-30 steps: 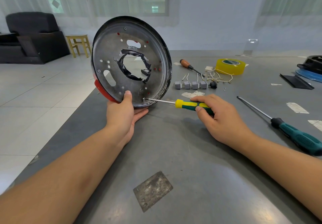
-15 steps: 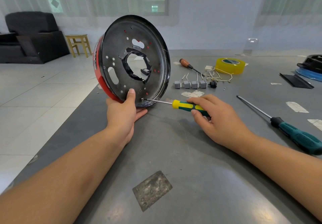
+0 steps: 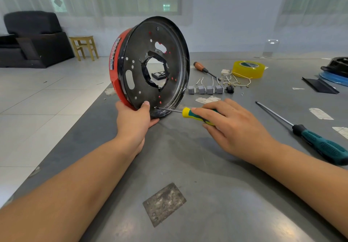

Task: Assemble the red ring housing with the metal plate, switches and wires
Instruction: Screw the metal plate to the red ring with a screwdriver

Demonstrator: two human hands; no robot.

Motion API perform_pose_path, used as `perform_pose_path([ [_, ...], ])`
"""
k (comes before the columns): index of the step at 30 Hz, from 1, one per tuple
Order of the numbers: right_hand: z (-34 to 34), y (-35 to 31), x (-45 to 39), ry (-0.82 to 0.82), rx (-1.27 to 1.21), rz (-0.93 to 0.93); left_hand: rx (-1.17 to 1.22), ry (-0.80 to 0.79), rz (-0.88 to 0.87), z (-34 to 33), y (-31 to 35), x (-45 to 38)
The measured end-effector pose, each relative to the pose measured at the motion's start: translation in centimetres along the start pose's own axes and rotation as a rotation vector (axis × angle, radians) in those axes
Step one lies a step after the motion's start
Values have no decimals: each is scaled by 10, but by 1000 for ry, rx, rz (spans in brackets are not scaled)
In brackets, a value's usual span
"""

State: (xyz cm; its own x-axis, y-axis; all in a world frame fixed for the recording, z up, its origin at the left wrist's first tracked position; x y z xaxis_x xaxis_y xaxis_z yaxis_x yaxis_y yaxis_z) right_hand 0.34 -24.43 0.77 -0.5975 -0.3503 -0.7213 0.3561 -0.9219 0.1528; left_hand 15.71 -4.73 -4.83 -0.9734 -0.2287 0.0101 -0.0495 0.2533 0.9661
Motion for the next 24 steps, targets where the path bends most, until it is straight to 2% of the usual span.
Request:
perform_pose_path([
  [3, -2, 9, 4, -75, -132, -245, -9, -6, -4, 0, -1, -1],
  [6, -6, 22, 9, -114, -106, -428, -15, -15, 1, -1, -3, -3],
  [9, -8, 23, 12, -143, -135, -451, -10, -4, 10, 0, -4, -5],
  [13, -15, 26, 18, -298, -229, -465, 17, 5, 55, 0, -6, -8],
  [15, -18, 28, 21, -321, -230, -461, 11, 6, 52, 0, -6, -9],
  [20, -12, 38, 18, -145, -245, -589, 1, 9, 41, 0, -7, -10],
  [24, -13, 36, 18, -149, -279, -607, 3, 7, 41, -1, -7, -10],
])
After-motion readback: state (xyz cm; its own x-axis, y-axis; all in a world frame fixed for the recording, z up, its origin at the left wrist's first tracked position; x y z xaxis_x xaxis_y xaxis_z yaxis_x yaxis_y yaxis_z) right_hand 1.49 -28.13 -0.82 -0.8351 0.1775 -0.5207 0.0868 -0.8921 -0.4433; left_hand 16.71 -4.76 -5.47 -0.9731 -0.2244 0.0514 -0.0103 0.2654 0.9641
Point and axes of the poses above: each hand's wrist, its own x-axis away from the middle knuckle, its own z-axis out of the back of the hand, y = z × x, the point moved 7 cm from there along -x, towards the middle knuckle, and after that the axes turned 8 degrees about y, right-handed, at the moved point
